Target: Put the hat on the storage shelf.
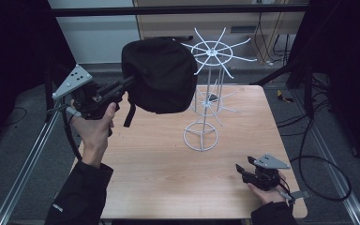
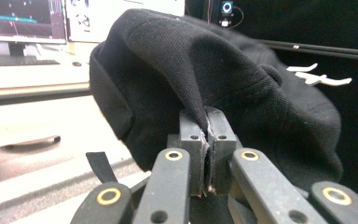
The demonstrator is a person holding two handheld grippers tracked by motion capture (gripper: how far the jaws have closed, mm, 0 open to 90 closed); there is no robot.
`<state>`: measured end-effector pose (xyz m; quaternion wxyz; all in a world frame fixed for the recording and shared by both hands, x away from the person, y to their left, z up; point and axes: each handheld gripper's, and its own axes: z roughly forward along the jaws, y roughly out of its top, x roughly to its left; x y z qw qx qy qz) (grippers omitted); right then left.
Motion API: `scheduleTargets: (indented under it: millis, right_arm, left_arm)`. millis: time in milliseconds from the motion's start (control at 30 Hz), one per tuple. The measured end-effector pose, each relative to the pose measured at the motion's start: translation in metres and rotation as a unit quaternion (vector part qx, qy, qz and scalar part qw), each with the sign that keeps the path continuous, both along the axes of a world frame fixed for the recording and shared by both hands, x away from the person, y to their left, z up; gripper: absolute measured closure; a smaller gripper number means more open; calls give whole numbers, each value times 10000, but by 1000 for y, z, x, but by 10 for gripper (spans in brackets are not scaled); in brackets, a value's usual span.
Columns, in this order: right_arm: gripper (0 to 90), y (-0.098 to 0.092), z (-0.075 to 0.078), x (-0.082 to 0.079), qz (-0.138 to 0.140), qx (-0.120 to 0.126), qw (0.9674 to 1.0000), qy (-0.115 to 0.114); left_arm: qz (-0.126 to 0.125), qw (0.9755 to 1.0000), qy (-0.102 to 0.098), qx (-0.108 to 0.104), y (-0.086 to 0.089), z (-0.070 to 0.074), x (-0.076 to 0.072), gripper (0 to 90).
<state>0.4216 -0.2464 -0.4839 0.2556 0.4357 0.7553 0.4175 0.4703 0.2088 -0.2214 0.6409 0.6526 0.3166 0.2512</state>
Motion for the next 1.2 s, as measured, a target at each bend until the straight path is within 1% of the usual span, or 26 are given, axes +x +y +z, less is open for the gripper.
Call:
scheduleTargets:
  millis: [233, 400, 500, 600, 767, 800, 867, 967, 1100, 1133, 1200]
  right_arm:
    - [414, 0, 0, 0, 3, 7, 10000, -2]
    - [413, 0, 0, 0, 11, 18, 10000, 3]
    - [413, 0, 0, 0, 11, -19, 10000, -8]
    - [412, 0, 0, 0, 11, -15, 10000, -2]
    - [412, 0, 0, 0, 17, -9, 10000, 1]
    - [412, 0, 0, 0, 17, -11, 10000, 2]
    - [412, 0, 0, 0, 22, -17, 10000, -2]
    - [412, 0, 0, 0, 21, -2, 10000, -8]
    - [412, 0, 0, 0, 25, -19, 10000, -2]
    - [411, 0, 0, 0, 21, -21, 10000, 1]
    - [411, 0, -1, 0, 21, -21, 10000, 1]
  left_arm:
    - [32, 9995, 309, 58, -5, -27, 14, 866]
    - [2, 9988, 479, 93, -12, -43, 22, 853]
    - [5, 9984, 547, 146, -18, -52, 26, 846]
    - [17, 9978, 611, 246, -24, -59, 29, 835]
    - [31, 9968, 689, 398, -32, -66, 35, 804]
    - [43, 9964, 711, 457, -33, -68, 37, 791]
    - [69, 9960, 731, 512, -35, -70, 39, 761]
    - [137, 9959, 689, 575, -35, -74, 39, 678]
    - [206, 9961, 639, 579, -28, -76, 34, 590]
    - [213, 9963, 626, 551, -25, -76, 32, 549]
    - [215, 9967, 592, 506, -20, -77, 27, 533]
